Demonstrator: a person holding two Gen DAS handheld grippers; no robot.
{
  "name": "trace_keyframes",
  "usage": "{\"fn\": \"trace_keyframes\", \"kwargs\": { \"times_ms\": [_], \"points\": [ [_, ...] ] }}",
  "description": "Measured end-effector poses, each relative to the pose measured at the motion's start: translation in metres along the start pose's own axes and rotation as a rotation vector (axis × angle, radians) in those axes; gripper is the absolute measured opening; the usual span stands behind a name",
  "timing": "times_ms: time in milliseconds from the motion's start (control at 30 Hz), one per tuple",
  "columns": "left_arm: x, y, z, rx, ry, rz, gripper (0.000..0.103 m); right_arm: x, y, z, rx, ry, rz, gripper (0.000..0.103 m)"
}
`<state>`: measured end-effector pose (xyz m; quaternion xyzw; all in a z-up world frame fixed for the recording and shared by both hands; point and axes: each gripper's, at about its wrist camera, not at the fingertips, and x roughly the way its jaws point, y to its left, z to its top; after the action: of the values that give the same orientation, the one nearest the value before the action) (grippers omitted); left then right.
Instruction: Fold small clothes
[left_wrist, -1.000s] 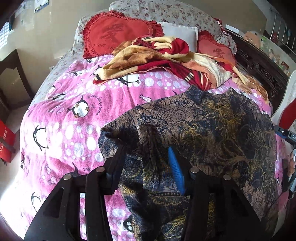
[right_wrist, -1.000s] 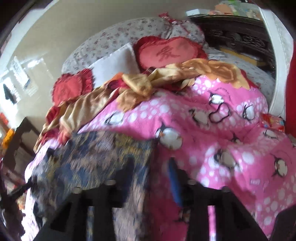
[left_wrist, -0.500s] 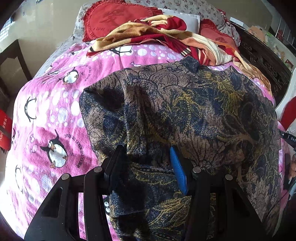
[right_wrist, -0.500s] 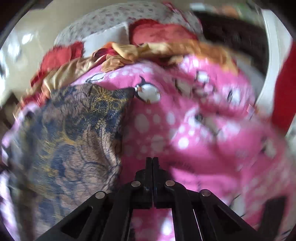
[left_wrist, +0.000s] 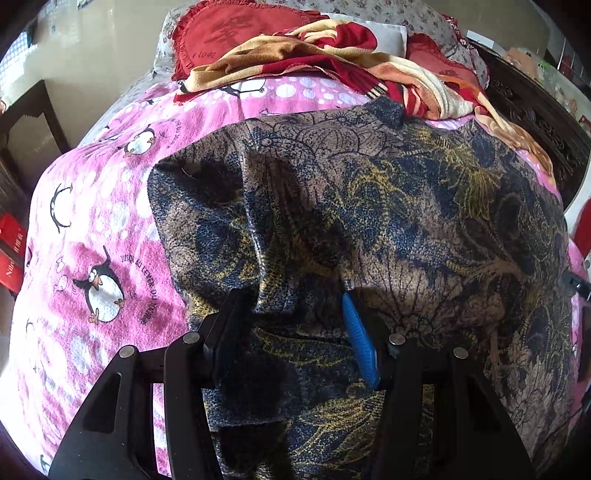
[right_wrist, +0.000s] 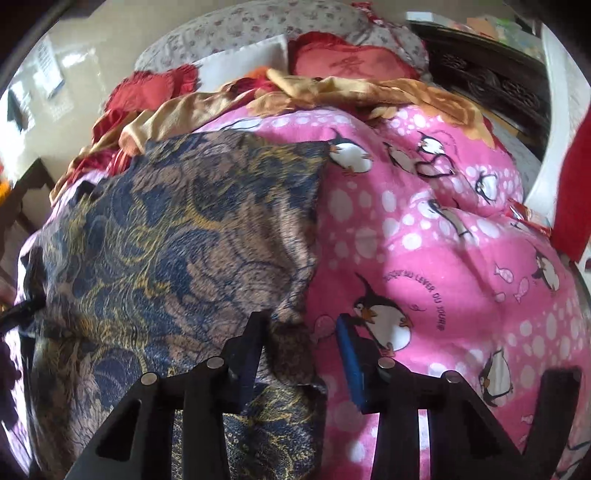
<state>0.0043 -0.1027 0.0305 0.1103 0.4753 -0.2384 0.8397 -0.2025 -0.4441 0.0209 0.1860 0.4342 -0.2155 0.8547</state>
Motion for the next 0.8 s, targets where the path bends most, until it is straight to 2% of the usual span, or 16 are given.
{"fn": "trace_keyframes", "kwargs": {
  "times_ms": [67,233,300,367,433,600,733,800],
  "points": [
    [-0.003,-0.001,-0.002,0.005,0.005,0.001,0.054,-0.008,-0.002,0.001,0.017,0.001,-0.025,0.037],
    [-0.011,-0.004,-0.009,-0.005,0.01,0.004,0.054,-0.03,0.004,-0.003,0.0,-0.007,0.003,0.041],
    [-0.016,-0.005,-0.013,-0.01,0.011,0.002,0.054,-0.025,0.006,-0.009,-0.007,0.017,0.02,0.046],
    [-0.023,-0.005,-0.018,-0.021,0.018,-0.009,0.054,-0.007,0.006,-0.015,-0.024,0.076,-0.017,0.047],
    [-0.033,-0.003,-0.024,-0.03,0.014,-0.021,0.054,-0.007,-0.002,-0.018,0.015,0.064,0.011,0.048],
    [-0.061,0.004,-0.048,-0.053,0.008,-0.031,0.054,-0.035,-0.012,-0.021,0.069,0.002,-0.033,0.05],
    [-0.074,0.011,-0.067,-0.071,0.016,-0.032,0.054,-0.049,-0.004,-0.034,0.031,-0.015,0.003,0.05],
    [-0.078,0.014,-0.074,-0.086,0.023,-0.036,0.054,-0.049,0.002,-0.041,0.011,0.008,0.023,0.05]
  ]
}}
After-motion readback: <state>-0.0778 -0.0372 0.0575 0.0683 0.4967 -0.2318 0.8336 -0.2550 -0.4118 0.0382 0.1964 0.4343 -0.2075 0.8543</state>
